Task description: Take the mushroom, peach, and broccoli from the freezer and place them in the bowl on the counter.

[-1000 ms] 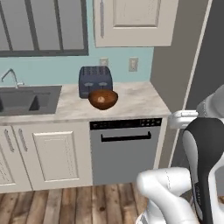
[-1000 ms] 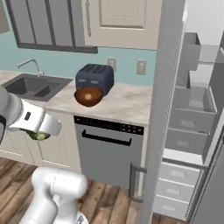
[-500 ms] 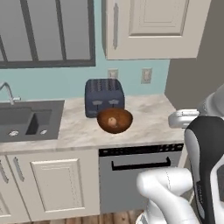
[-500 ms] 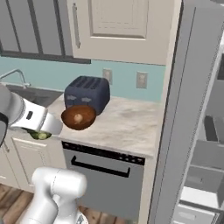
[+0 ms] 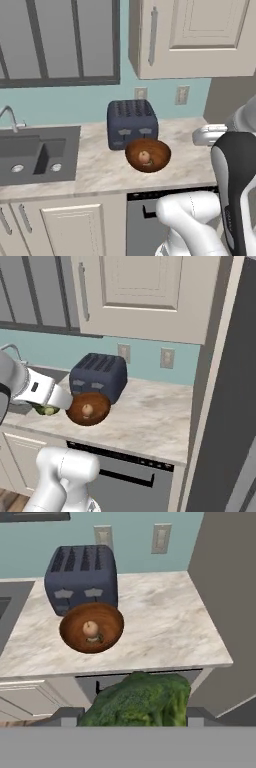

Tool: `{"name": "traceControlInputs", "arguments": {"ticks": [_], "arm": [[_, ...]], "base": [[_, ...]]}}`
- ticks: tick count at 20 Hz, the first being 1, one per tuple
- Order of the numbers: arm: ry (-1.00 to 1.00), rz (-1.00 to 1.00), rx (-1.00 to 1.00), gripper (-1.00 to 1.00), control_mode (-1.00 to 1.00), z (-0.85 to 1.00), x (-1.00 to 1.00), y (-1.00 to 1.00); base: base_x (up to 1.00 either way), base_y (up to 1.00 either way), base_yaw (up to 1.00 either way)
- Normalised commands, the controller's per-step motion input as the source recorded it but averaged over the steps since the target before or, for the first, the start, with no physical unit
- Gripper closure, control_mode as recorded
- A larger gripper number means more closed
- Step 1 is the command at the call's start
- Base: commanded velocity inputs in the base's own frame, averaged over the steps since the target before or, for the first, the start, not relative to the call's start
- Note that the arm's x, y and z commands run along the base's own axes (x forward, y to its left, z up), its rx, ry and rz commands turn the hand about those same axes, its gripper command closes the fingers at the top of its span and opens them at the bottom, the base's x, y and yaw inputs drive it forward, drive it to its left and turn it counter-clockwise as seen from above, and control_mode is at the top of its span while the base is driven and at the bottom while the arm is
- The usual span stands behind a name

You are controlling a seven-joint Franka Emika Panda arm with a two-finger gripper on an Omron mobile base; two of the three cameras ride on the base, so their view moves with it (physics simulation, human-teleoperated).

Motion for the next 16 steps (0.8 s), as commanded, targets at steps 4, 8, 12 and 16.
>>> {"name": "traceControlInputs", "arguments": {"ticks": [4, 8, 12, 16], "arm": [[0.0, 0.0, 0.0, 1.0, 1.0, 0.0, 0.0, 0.0], [0.0, 0.0, 0.0, 1.0, 1.0, 0.0, 0.0, 0.0], [0.0, 0.0, 0.0, 1.0, 1.0, 0.0, 0.0, 0.0], [0.0, 0.0, 0.0, 1.0, 1.0, 0.0, 0.0, 0.0]], "base": [[0.06, 0.51, -0.12], [0.06, 0.46, -0.13], [0.05, 0.39, -0.12], [0.19, 0.14, -0.09]]}}
